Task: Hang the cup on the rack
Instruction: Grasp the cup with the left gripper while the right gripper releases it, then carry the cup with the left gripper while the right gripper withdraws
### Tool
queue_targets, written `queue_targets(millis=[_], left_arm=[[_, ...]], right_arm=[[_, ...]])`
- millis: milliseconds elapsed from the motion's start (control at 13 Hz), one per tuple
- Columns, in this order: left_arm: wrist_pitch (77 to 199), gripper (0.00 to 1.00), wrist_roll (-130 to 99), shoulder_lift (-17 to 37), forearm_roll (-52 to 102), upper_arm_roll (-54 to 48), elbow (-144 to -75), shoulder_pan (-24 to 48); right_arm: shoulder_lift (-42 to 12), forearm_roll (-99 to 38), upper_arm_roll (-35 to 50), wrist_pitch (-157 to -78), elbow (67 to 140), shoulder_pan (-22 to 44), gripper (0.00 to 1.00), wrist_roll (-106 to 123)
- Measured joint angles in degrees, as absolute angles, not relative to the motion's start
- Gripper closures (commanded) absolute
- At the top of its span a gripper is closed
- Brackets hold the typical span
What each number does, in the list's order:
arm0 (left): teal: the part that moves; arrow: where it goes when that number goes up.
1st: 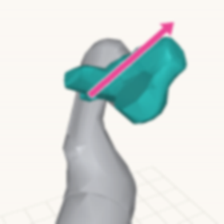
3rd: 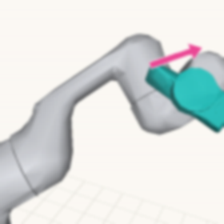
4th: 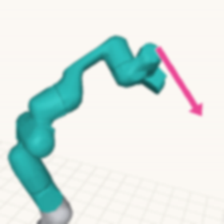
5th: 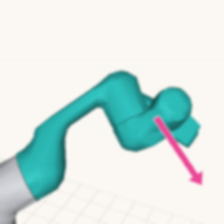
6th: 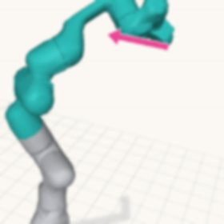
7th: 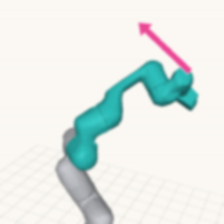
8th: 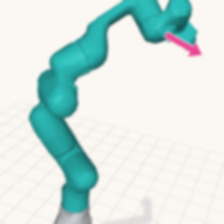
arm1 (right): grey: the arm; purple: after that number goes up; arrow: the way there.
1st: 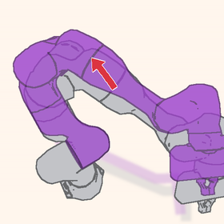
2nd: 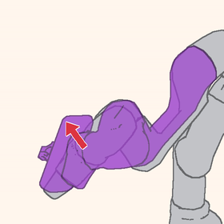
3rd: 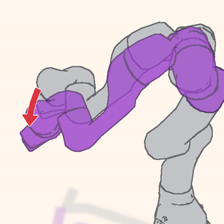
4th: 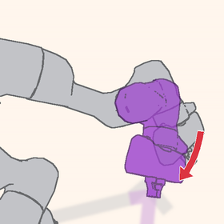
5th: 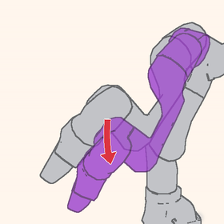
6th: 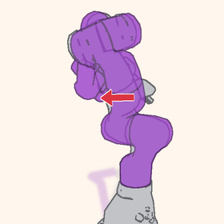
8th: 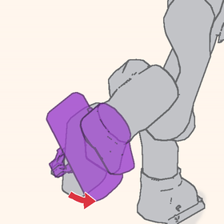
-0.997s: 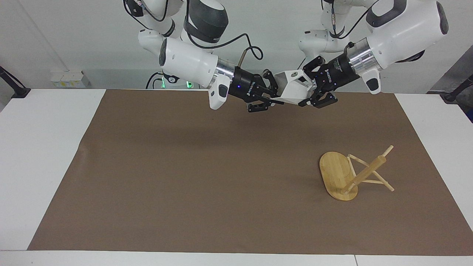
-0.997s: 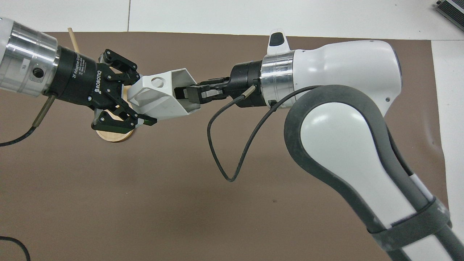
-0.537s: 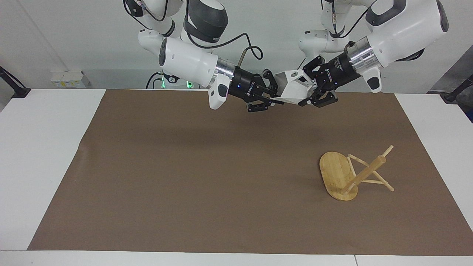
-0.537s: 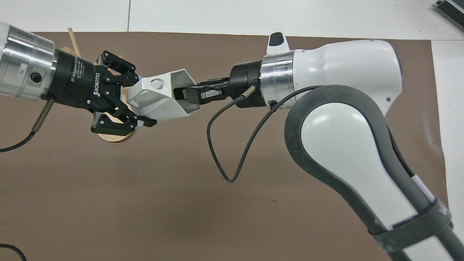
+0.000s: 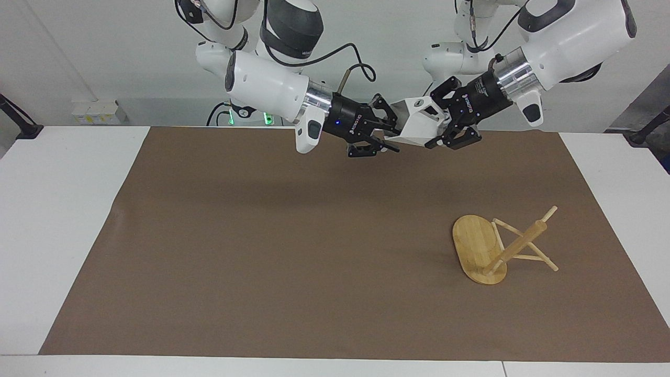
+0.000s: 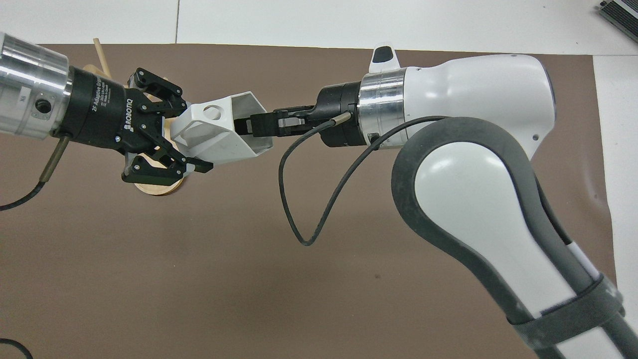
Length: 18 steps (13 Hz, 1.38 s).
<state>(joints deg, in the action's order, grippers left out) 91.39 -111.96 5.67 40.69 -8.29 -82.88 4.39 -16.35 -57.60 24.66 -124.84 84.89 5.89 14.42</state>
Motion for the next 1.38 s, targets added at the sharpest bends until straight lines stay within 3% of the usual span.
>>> queue_targets(millis=[537, 997, 1380], left_arm=[[93.14, 1.0, -113.54, 5.4, 40.69, -8.18, -83.27, 4.39], [100.21, 1.0, -116.58, 5.02, 40.69, -8.54, -85.55, 5.19], [101.33, 1.0, -117.03, 4.78, 39.64, -8.12, -85.89, 4.99]], right_arm=[[-16.33, -57.6, 24.47, -124.88, 84.91, 5.34, 0.0, 13.75], [-16.11, -57.19, 24.14, -124.88, 85.33, 0.45, 0.0, 13.72], [-16.04, -43.81, 23.8, -124.9, 85.58, -5.39, 0.0, 11.38]])
